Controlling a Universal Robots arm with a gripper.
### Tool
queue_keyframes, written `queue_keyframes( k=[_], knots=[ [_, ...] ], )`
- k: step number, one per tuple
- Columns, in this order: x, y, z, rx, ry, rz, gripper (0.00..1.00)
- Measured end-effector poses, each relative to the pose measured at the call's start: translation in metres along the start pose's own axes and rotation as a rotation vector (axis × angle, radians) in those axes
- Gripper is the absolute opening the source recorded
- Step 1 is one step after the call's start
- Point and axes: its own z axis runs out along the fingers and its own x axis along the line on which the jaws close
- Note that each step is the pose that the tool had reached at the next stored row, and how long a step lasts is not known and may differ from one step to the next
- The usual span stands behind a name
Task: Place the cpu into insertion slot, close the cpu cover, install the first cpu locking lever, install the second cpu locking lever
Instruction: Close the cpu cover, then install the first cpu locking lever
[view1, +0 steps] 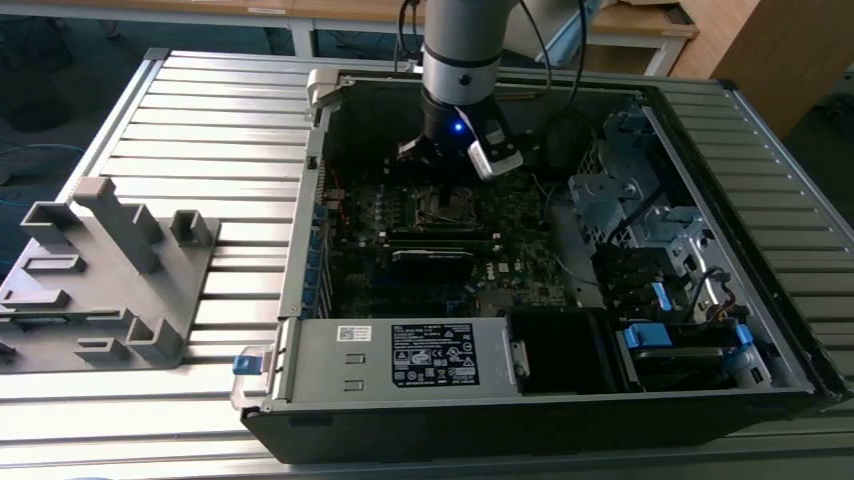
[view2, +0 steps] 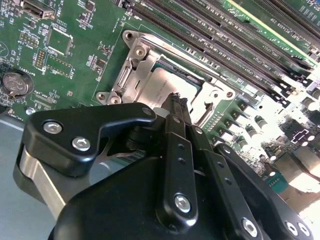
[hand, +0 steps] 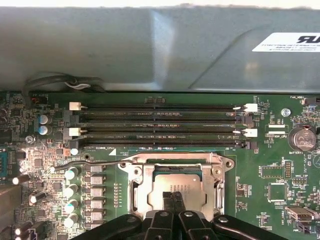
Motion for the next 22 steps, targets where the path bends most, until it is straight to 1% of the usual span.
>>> queue_keyframes(
  k=[4, 10, 22],
  knots=[
    [0.0, 0.0, -0.0006, -0.0005, -0.0003, 0.0, 0.11],
    [-0.0018, 0.0, -0.0008, -0.0003, -0.0002, 0.0, 0.11],
    [-0.0018, -0.0001, -0.0029, 0.0001, 0.0001, 0.0, 0.11]
  ],
)
